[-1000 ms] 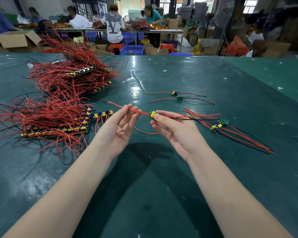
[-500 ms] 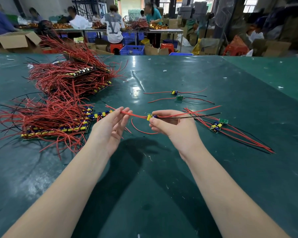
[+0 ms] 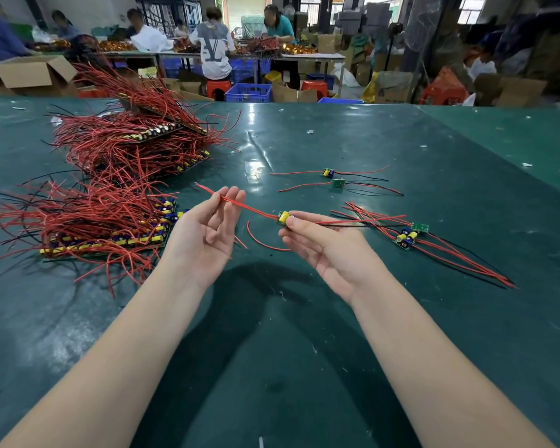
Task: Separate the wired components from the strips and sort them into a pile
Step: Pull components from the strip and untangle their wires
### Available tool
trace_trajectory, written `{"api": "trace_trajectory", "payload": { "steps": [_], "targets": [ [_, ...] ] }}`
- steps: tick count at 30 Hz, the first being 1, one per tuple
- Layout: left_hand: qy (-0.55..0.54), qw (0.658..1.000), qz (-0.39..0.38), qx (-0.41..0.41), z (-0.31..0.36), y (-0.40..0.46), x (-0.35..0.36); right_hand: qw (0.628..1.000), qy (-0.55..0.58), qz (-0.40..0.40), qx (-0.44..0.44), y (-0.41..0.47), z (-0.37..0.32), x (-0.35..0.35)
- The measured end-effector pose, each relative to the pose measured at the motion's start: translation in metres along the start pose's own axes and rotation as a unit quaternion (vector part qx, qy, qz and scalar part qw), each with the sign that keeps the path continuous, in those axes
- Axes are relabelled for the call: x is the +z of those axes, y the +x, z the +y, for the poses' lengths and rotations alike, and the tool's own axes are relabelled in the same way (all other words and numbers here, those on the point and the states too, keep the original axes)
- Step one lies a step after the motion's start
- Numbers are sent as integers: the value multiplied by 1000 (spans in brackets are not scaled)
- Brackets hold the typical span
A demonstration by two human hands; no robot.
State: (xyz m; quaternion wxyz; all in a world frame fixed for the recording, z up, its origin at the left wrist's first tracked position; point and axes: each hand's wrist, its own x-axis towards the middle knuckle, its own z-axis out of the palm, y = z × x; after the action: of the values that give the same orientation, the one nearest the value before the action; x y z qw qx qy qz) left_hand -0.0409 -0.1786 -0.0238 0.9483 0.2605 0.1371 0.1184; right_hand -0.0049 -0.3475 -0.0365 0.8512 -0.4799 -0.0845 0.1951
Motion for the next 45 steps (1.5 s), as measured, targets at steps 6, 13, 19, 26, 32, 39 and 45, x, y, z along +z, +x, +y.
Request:
{"api": "trace_trajectory", "payload": {
  "steps": [6,13,19,26,32,39,45],
  "targets": [
    [25,999,21,31,-1,1,-1,999,6,-11,34,1,1,-3],
    [86,989,72,96,-2,6,-6,997,-71,12,-22,1,3,-3],
    [74,991,73,88,3,7,-7,996,-80,13,-31,1,3,-2],
    [22,996,53,69,8,4,-4,1000,-6,6,8,2,1,-4],
    [12,997,45,65,7,4,-3,998,56,-1,28,2,0,-3],
    [4,997,40,63,8,5,-3,999,47,6,4,4,-1,-5],
    [34,996,37,78,8,5,-5,999,-19,22,-45,3,0,-4]
  ]
}}
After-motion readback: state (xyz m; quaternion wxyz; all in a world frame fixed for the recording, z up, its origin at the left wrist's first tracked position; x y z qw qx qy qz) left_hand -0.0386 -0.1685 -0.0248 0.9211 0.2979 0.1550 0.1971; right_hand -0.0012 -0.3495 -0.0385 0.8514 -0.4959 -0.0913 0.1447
